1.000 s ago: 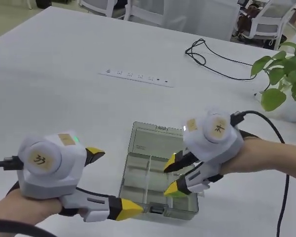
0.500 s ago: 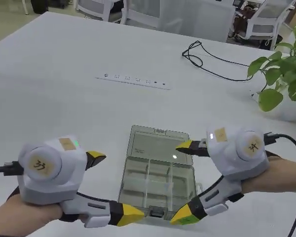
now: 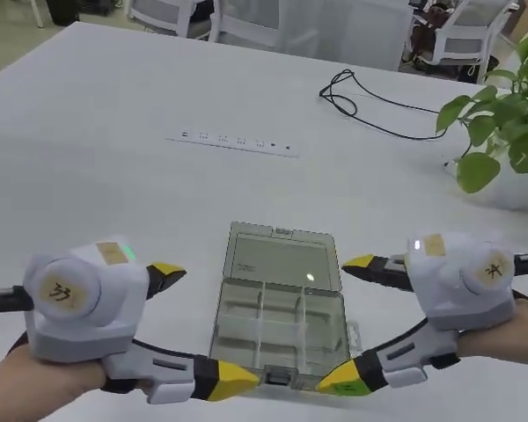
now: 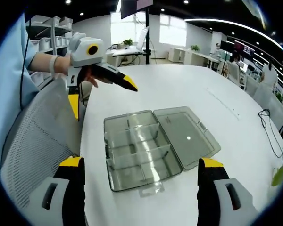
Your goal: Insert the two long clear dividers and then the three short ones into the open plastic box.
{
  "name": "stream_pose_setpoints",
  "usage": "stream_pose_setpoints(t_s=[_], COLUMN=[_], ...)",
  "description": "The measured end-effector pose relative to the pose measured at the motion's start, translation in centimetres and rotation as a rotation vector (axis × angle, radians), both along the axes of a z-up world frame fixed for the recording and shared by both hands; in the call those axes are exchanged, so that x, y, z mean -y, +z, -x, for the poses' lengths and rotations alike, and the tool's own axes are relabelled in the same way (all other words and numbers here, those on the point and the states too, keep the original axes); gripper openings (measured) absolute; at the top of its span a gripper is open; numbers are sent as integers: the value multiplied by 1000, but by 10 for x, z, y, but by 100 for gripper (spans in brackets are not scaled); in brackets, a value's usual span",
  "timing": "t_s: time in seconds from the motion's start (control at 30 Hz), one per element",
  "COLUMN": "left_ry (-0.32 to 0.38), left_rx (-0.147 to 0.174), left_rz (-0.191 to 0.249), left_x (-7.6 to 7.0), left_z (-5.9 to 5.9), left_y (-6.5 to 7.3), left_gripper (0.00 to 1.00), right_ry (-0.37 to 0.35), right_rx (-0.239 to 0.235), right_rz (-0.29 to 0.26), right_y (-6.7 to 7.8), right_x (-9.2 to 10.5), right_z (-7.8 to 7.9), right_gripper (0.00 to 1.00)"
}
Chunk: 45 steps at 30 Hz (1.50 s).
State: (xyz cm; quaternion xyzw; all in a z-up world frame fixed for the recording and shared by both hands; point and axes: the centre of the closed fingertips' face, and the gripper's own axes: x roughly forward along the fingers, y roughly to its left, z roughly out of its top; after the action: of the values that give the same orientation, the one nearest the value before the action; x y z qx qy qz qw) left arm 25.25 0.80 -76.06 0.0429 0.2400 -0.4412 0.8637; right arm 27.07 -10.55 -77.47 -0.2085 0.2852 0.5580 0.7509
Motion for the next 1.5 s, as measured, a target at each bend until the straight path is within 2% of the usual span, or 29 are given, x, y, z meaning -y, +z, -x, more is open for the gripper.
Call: stream_pose_setpoints(t_s=[0.07,0.33,0.53,0.57,0.63,0.73,0.8,0.97,1.1,1.2,1.23,1.4,1.47,1.5], left_ry=[2,13,15,15,13,15,15,22,28,27,29,39,40,42], left_rx=[2,10,12,11,12,15,16,20,15,13,13,15,15,14], left_rz=[6,14,17,19,18,20,17,22,25,21,21,20,20,18], left_x=[-2,-6,-6,-6,-6,-6,-7,-8,-9,-10,-10,-13,-14,-14], left_z=[-1,1,3,3,3,2,2,2,3,4,4,3,4,4], left_y=[1,1,0,0,0,1,1,2,2,1,1,2,3,2], left_gripper=[100,100,100,100,100,100,100,100,100,100,100,100,100,100], right_ry=[-31,-103,-130,-129,-138,-148,-144,-139,-116,-92,-79,-39,-23,-13], right_rx=[3,4,-1,-13,-6,-22,-32,-67,-70,-35,-22,-36,-68,-69], right_rz=[-11,23,90,97,144,171,211,243,296,360,396,437,453,463], right_y=[2,0,-8,-11,-15,-18,-24,-31,-38,-41,-44,-50,-53,-55], right_x=[9,52,89,95,108,121,131,143,153,163,168,175,177,178], right_z=[-3,-4,-6,-4,-3,2,6,13,14,7,4,3,7,9], right_gripper=[100,100,100,100,100,100,100,100,100,98,97,86,80,78])
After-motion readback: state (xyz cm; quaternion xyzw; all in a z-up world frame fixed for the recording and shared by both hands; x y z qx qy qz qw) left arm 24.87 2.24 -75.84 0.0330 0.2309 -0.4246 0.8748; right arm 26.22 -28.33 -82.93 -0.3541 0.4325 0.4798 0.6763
